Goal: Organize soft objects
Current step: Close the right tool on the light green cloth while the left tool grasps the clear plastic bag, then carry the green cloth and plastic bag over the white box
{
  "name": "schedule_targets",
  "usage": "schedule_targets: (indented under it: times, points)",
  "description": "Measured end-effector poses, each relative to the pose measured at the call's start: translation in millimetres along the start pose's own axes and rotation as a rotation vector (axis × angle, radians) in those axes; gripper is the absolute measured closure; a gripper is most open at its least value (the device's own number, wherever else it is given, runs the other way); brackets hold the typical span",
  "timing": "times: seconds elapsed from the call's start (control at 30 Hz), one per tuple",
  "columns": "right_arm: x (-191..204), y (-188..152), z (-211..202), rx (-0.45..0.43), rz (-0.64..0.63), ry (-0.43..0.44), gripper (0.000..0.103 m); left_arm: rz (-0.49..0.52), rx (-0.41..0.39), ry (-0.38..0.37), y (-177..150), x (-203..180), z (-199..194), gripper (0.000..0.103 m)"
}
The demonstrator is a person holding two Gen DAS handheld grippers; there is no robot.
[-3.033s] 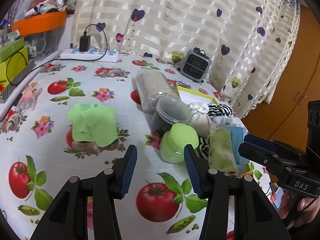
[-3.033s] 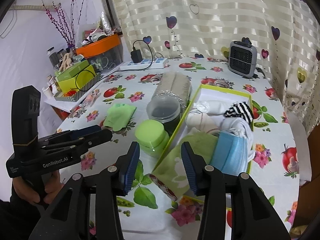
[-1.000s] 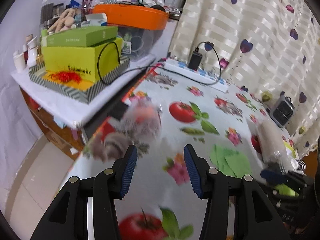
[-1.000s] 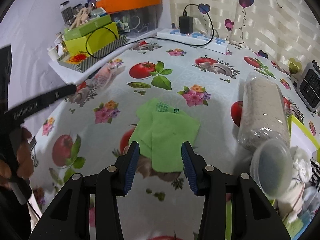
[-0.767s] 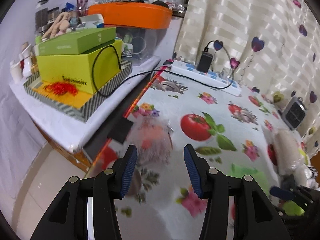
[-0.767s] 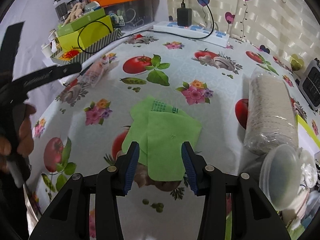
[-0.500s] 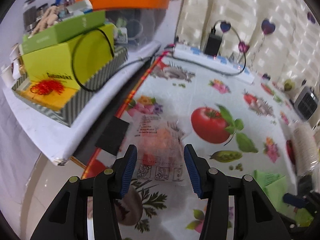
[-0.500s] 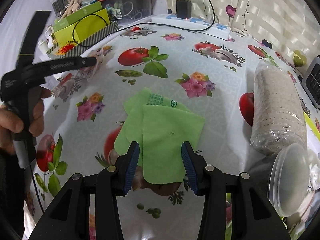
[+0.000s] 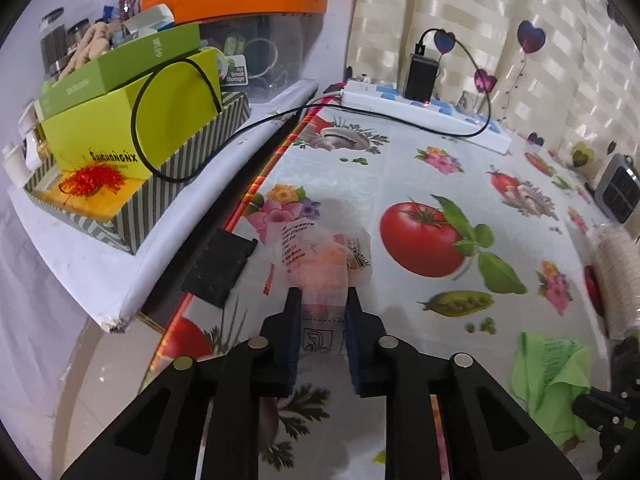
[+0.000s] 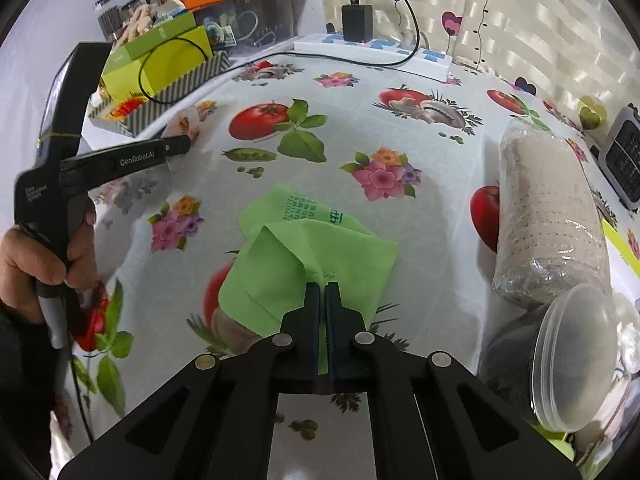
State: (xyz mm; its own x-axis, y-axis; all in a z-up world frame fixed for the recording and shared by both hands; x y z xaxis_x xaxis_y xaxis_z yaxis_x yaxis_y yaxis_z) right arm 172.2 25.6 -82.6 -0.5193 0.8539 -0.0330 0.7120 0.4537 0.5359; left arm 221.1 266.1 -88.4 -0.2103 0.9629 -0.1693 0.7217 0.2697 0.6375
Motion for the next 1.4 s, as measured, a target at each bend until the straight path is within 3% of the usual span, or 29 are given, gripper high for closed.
schedule_targets:
  times: [0.4, 0.73, 1.07, 1.4]
  points:
    - [-4.2, -0.9, -49.4, -0.114, 0.046, 0.100, 0.101, -0.028, -0.073, -0.100, -25.9, -32.2, -65.1, 0.090]
    - [-25.8, -5.9, -115.2, -0.246, 0.086, 0.128, 0.101, 0.041, -0.132, -0.220, -35.9, -100.5, -126.2, 0.090]
    - [-75.8, -20.2, -179.0, -0.373, 0.165, 0.082, 0.101, 0.167, -0.177, -0.363, -39.6, -186.2, -172.6, 0.090]
    - [-146.2, -43.4, -208.0, -0.413, 0.298, -0.013, 0.101, 0.268, -0.157, -0.472, -49.9, -259.3, -181.2, 0.090]
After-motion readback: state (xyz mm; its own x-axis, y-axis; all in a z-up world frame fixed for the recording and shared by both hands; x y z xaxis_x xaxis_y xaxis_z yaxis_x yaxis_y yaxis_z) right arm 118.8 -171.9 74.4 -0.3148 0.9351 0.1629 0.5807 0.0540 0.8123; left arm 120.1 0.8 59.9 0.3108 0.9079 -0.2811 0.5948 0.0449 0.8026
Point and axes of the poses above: each gripper's, at about its wrist camera, not at the fingertips, and z roughly the way its jaws point, x to its left, y to its top, the point moved 6 cm from there along z, roughly the way its jaws point, and after that the axes turned 8 degrees about -y, right-handed, at the moved point
